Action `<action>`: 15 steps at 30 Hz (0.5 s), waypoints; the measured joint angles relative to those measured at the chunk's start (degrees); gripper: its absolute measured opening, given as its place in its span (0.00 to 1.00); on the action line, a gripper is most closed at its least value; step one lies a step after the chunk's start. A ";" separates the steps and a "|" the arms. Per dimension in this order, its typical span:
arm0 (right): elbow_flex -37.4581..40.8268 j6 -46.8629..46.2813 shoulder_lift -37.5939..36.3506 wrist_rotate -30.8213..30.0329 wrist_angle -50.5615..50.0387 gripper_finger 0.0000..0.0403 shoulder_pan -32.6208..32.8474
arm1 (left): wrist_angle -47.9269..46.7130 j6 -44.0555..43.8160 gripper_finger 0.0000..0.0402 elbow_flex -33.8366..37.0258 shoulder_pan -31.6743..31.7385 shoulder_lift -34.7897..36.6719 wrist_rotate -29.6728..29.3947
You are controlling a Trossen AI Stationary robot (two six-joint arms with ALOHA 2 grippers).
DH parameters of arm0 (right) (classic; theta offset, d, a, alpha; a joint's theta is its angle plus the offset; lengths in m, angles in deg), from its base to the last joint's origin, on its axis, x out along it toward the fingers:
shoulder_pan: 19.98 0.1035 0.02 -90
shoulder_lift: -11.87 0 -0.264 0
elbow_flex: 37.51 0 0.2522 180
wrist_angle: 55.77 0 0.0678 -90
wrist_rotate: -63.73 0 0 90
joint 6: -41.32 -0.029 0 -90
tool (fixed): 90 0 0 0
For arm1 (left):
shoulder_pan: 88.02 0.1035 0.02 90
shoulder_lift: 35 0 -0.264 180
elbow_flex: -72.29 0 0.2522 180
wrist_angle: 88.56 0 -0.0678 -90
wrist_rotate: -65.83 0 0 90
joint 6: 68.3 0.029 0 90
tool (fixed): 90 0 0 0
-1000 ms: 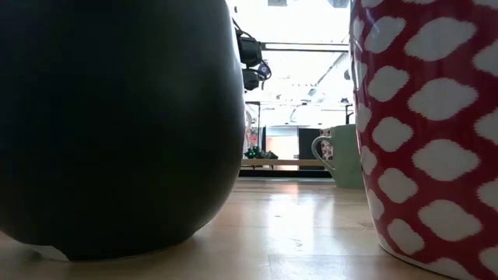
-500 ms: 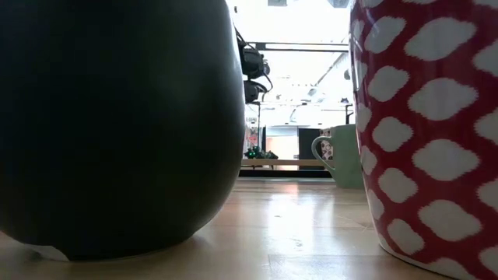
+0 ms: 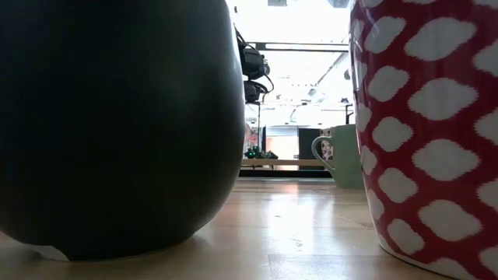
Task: Place coffee mugs
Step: Put the orange mug on the shelf
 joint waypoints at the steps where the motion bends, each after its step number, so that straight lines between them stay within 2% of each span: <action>1: 0.00 0.00 0.00 0.01 -0.02 0.33 0.01 | -0.12 0.00 0.01 0.00 0.00 0.00 0.00; 15: -0.02 0.00 0.02 0.55 -0.09 0.33 0.02 | -1.24 -0.46 0.03 -0.13 -0.44 -1.05 -0.49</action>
